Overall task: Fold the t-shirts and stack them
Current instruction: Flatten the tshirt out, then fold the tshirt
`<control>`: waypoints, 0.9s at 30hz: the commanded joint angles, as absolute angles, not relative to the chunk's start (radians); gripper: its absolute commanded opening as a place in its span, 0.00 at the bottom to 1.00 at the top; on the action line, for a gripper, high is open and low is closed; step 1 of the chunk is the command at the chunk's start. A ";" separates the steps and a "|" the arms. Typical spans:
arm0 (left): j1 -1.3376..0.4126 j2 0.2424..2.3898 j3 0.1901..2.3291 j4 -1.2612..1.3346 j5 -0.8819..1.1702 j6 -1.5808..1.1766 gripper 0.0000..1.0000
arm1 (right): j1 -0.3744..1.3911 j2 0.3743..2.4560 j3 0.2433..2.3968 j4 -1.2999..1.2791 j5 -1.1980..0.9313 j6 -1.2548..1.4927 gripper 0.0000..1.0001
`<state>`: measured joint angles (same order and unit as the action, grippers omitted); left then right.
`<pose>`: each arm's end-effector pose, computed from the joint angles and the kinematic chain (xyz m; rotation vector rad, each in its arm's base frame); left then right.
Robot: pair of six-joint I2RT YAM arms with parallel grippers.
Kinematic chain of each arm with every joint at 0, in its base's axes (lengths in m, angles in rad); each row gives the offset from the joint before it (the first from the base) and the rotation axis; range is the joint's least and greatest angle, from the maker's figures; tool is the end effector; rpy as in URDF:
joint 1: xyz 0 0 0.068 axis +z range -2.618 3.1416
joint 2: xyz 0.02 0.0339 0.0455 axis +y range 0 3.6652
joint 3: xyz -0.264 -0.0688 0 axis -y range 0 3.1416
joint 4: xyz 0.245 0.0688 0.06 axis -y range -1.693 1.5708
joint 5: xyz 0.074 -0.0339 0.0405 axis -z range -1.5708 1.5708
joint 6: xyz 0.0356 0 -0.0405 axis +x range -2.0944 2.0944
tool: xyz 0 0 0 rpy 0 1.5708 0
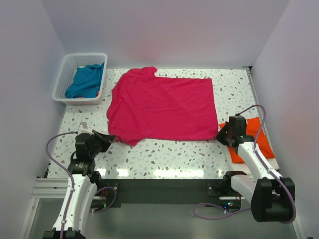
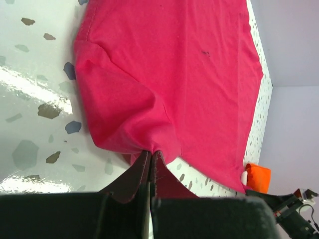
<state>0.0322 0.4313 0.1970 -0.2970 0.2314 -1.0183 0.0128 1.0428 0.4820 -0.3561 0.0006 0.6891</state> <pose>0.1263 -0.0041 0.1703 -0.9740 1.9715 -0.8189 0.1930 0.0024 0.1751 0.8335 2.3694 0.2921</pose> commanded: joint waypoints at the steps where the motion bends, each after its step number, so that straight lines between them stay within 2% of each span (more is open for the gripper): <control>1: 0.032 0.432 0.251 -0.301 0.189 -0.997 0.02 | 0.009 0.988 0.515 -0.363 -0.003 0.693 0.00; 7: 0.031 0.714 0.376 -0.146 0.196 -0.976 0.01 | 0.009 1.083 0.655 -0.361 0.034 0.678 0.00; 18: 0.032 1.135 0.594 0.087 0.213 -0.994 0.00 | 0.009 1.412 0.867 -0.285 0.002 0.709 0.00; 27: 0.032 1.351 0.738 0.167 0.233 -0.989 0.00 | 0.011 1.561 1.008 -0.276 0.002 0.718 0.00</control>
<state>0.0322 1.3140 0.6796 0.0738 0.2226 -1.0031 0.0128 1.5398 0.9512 -0.3180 0.0071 0.7010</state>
